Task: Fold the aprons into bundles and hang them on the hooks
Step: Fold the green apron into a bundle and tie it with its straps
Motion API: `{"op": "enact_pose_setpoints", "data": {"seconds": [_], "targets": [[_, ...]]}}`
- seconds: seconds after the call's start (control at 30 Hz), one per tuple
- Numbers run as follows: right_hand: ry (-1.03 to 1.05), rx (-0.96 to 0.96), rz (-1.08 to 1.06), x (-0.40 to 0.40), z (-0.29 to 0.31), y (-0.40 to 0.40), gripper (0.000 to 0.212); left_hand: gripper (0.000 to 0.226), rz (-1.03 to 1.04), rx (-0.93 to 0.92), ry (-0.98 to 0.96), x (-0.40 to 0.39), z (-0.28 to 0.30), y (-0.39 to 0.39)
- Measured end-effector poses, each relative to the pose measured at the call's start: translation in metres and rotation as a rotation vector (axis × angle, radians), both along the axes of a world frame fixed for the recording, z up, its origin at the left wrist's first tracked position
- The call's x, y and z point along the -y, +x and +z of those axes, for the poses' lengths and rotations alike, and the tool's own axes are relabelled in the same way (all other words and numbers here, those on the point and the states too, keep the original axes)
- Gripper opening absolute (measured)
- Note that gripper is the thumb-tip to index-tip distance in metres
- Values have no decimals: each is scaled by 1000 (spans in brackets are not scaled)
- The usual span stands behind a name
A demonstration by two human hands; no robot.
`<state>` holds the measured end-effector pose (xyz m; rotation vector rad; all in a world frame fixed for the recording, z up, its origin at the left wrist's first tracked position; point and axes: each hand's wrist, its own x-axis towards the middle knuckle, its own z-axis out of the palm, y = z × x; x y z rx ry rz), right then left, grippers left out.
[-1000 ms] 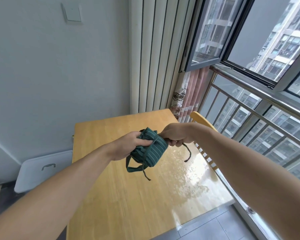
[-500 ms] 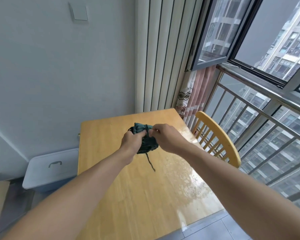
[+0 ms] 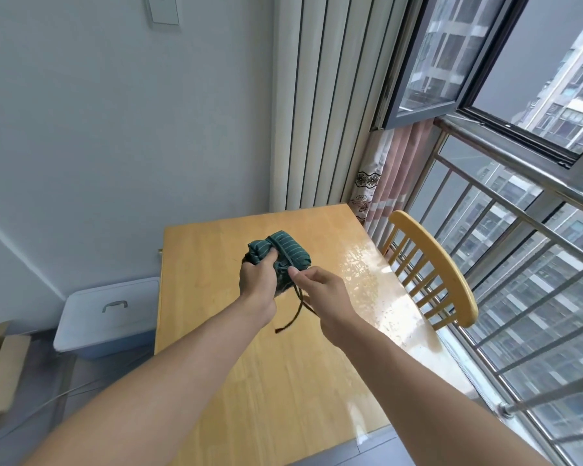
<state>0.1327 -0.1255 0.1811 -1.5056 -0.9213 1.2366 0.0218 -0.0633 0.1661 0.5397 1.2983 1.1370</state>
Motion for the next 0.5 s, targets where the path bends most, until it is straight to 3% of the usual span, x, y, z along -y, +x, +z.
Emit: {"op": "enact_pose_setpoints", "data": {"seconds": [0.1, 0.37, 0.5], "targets": [[-57, -160, 104, -2, -9, -4, 26, 33, 48, 29, -39, -1, -11, -5], [-221, -376, 223, -19, -55, -38, 25, 23, 127, 137, -170, 7, -47, -53], [-236, -124, 303, -34, -76, -52, 29, 32, 64, 246, -200, 10, -72, -90]]}}
